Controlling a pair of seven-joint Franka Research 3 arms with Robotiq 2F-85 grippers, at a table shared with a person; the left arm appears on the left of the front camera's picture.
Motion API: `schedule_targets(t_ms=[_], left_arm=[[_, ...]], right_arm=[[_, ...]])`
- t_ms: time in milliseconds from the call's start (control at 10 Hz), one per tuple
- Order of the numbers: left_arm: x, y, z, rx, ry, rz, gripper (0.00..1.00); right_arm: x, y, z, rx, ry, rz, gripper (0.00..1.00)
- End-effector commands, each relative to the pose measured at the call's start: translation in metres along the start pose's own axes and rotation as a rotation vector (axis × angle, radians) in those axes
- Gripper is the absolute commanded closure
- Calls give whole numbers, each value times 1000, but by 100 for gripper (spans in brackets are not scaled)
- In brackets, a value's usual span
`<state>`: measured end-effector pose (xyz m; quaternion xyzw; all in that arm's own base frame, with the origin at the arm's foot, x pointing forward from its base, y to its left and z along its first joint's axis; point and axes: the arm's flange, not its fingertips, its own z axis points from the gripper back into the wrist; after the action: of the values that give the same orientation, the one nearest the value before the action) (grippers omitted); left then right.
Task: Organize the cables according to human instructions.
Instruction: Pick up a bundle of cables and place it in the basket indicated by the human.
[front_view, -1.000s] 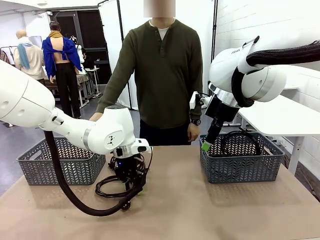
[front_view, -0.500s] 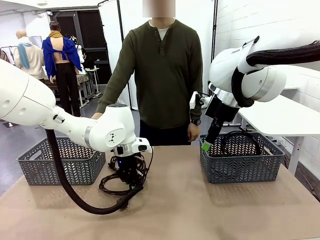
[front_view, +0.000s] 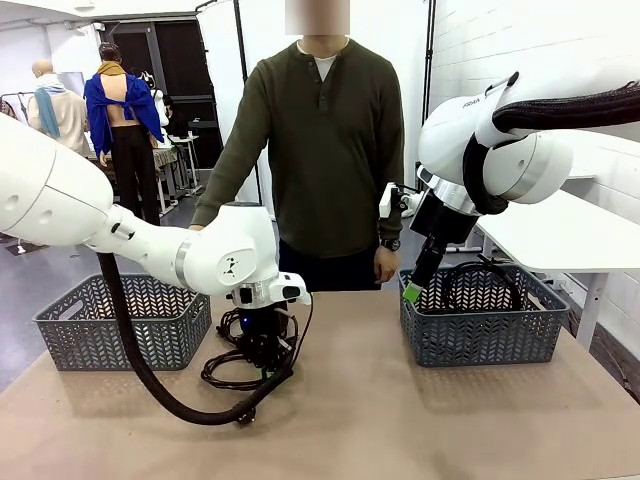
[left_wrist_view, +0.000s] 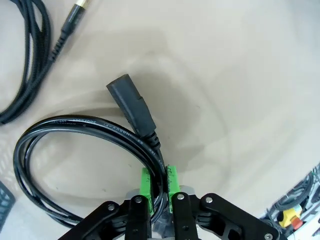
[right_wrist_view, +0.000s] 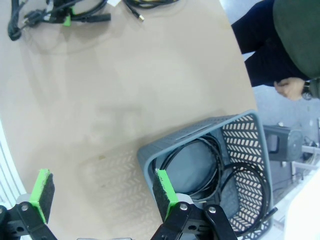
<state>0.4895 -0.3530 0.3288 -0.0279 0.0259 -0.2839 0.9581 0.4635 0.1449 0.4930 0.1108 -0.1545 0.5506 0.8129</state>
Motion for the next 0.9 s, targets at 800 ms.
schedule_targets(t_ms=[800], left_arm=[[-50, -19, 176, 155, 104, -455, 100]], right_arm=[[-1, 0, 0, -2, 0, -6, 0]])
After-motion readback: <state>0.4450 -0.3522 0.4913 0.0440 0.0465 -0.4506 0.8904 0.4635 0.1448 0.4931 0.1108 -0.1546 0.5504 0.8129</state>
